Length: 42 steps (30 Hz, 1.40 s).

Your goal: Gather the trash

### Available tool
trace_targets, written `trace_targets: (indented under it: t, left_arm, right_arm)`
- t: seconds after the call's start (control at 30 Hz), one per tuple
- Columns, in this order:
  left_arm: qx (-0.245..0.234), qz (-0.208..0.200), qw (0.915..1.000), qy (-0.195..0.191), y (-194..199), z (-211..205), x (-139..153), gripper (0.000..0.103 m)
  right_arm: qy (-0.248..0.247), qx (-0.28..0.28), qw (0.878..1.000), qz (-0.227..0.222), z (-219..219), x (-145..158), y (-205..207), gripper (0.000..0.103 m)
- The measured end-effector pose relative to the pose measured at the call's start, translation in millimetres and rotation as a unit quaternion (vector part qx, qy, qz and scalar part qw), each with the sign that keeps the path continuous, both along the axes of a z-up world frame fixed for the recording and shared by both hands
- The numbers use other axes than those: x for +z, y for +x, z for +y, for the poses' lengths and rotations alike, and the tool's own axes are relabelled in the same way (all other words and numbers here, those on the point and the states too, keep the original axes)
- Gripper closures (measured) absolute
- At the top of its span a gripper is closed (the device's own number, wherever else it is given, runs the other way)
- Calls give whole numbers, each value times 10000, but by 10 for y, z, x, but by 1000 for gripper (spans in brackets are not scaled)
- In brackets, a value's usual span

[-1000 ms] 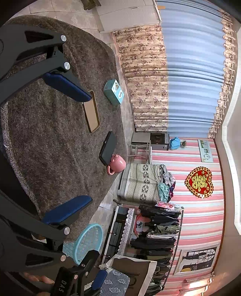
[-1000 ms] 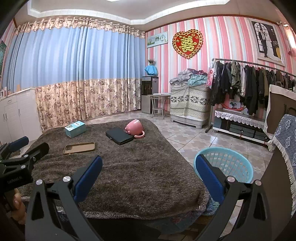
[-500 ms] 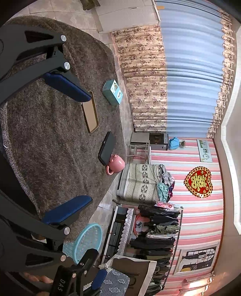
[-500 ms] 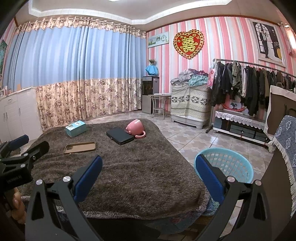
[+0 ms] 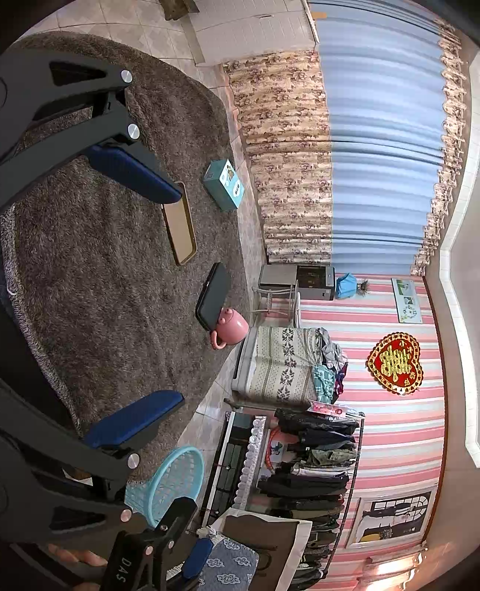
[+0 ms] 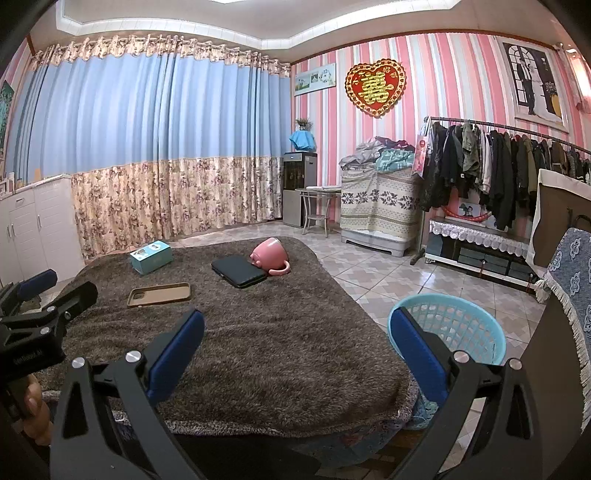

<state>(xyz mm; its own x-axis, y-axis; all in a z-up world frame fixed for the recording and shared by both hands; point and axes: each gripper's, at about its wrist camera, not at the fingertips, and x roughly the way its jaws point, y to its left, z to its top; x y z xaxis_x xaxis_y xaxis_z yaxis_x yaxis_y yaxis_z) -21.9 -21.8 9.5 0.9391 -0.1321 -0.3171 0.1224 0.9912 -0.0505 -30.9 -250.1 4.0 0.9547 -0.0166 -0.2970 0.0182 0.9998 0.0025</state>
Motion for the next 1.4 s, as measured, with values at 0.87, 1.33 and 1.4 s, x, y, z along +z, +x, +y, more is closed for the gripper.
trace_targets:
  t: [0.87, 1.33, 1.4]
  left_arm:
    - [-3, -21, 10000, 2, -7, -1, -38, 5]
    - [-19, -22, 10000, 4, -12, -1, -62, 5]
    - [-13, -19, 10000, 6, -15, -7, -66, 5]
  right_arm:
    - [3, -4, 10000, -11, -15, -5, -3, 4]
    - [1, -6, 10000, -11, -6, -8, -3, 4]
    - [-4, -8, 10000, -12, -2, -8, -5, 4]
